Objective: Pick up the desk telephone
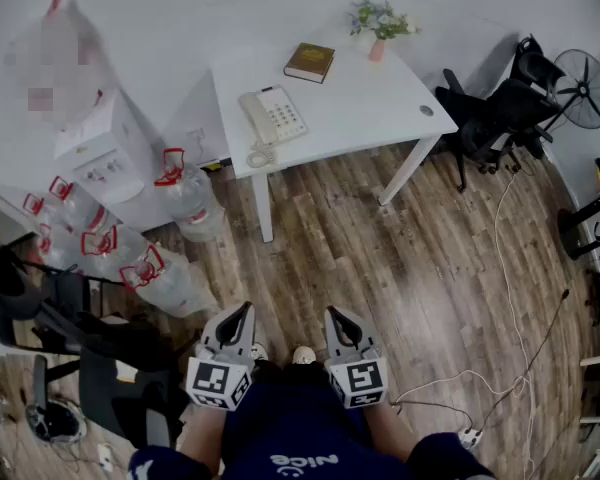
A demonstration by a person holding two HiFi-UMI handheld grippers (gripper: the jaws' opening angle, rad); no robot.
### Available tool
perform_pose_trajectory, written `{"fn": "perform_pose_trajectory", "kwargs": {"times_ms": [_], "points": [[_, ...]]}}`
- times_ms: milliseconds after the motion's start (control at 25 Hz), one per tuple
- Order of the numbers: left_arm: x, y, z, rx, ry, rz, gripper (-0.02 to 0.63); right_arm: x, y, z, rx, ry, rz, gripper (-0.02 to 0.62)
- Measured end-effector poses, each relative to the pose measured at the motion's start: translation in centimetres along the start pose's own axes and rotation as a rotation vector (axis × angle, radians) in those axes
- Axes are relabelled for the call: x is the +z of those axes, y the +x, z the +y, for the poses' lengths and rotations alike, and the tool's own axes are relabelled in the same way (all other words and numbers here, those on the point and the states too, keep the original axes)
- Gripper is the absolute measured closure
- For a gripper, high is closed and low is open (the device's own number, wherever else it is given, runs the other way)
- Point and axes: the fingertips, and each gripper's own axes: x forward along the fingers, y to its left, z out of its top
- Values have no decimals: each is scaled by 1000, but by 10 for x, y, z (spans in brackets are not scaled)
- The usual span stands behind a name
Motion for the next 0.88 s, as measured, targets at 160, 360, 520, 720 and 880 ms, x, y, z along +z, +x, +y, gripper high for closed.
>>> {"fn": "perform_pose_trajectory", "kwargs": {"times_ms": [160,360,520,720,880], "points": [[-3,-9,3,4,7,7,590,4,0,4,-4,-14,-5,572],[-7,-9,-3,2,-25,-1,590,7,0,4,-7,-27,-8,572],[-6,-10,-8,-18,-9,2,589,4,-1,4,-18,-27,10,573],[-7,-14,3,-13,-19,2,590,6,2,11,-31,-34,-1,572],[-3,-17,20,-20,-24,1,589,11,8,22,-43,-4,-22,572]]}}
